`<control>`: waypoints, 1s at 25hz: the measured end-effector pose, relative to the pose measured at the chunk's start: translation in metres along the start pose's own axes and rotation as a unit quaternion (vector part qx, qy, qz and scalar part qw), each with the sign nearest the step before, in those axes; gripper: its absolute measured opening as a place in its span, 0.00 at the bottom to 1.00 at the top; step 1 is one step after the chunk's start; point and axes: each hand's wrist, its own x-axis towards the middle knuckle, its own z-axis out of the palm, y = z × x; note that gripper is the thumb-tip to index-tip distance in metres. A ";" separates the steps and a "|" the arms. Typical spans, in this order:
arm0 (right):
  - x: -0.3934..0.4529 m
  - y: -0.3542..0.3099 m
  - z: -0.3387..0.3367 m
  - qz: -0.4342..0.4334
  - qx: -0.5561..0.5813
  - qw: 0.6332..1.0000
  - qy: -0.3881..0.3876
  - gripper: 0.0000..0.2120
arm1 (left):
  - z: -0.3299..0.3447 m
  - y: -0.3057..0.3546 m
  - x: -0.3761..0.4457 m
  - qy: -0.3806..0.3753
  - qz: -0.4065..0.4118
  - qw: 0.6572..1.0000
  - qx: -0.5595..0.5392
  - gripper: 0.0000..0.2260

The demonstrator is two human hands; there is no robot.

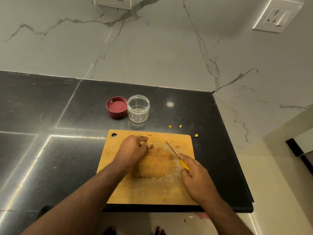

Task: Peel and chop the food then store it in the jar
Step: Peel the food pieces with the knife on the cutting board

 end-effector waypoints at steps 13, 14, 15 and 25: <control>-0.003 0.013 -0.003 0.017 0.031 0.999 -0.018 0.23 | -0.007 0.003 -0.006 -0.047 -0.007 0.998 0.031 0.25; -0.006 0.014 -0.002 0.018 0.033 0.999 -0.032 0.23 | -0.009 0.003 -0.007 -0.057 -0.008 0.998 0.032 0.27; -0.008 0.017 0.000 0.022 0.034 0.998 -0.041 0.23 | -0.010 0.002 -0.008 -0.064 -0.008 0.997 0.033 0.27; -0.009 0.024 -0.007 0.053 0.053 0.997 0.015 0.23 | -0.013 -0.003 -0.016 -0.060 -0.013 0.998 0.029 0.27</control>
